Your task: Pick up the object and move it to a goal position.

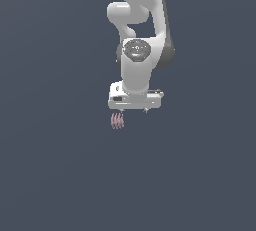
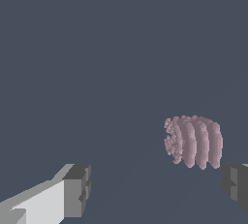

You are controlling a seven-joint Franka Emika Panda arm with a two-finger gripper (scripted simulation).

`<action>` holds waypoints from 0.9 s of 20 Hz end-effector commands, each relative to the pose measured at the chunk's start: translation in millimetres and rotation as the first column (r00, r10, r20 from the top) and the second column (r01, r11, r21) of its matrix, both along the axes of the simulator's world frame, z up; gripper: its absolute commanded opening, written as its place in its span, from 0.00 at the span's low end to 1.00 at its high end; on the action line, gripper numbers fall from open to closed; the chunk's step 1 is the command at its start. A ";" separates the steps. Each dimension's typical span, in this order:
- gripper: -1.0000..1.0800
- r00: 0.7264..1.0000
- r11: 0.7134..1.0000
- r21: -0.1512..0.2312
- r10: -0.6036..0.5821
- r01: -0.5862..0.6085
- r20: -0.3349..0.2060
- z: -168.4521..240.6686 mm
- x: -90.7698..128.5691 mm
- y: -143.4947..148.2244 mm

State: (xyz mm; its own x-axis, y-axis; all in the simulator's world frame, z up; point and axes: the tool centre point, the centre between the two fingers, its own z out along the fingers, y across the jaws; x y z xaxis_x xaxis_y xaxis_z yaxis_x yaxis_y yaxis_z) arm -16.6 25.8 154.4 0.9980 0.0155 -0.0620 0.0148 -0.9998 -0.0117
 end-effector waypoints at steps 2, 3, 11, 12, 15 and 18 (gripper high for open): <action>0.96 1.000 1.000 0.000 0.001 -0.001 0.000 0.1 0.0 0.2; 0.96 1.000 1.000 0.002 0.003 -0.003 0.001 0.3 0.0 1.1; 0.96 0.999 0.999 0.022 0.043 -0.043 0.011 7.8 -0.1 18.9; 0.96 0.999 0.999 0.023 0.044 -0.044 0.011 8.3 0.0 19.7; 0.96 0.999 0.999 0.021 0.042 -0.042 0.011 7.1 -0.1 17.8; 0.96 0.999 0.999 0.020 0.040 -0.041 0.014 2.5 -0.4 11.7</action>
